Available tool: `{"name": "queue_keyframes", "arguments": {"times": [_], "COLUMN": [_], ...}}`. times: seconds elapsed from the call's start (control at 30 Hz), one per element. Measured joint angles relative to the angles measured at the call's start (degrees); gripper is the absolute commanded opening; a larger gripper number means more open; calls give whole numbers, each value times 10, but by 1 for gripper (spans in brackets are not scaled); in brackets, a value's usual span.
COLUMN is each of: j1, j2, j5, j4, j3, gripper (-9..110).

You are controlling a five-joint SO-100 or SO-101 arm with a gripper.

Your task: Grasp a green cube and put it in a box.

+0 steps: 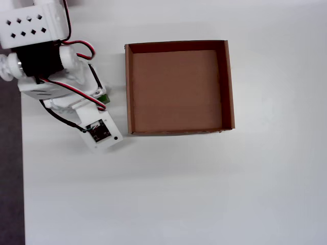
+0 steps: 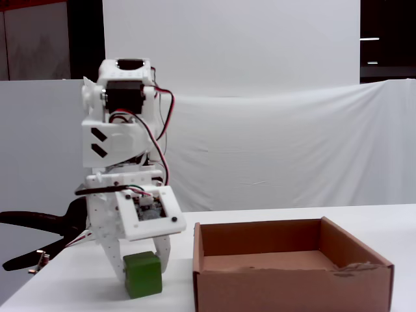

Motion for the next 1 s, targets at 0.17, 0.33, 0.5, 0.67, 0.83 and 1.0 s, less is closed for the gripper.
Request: {"name": "queue_keyframes", "arguments": {"times": [0.17, 0.33, 0.5, 0.67, 0.83, 1.0], "j1": [0, 0, 0, -9, -25, -40], "j2": [0, 0, 0, 10, 54, 117], "j5": [0, 6, 39, 88, 130, 150], "j4": [0, 0, 6, 42, 83, 125], "j3": [0, 0, -2, -26, -29, -30], "gripper": [15, 14, 13, 13, 13, 13]}}
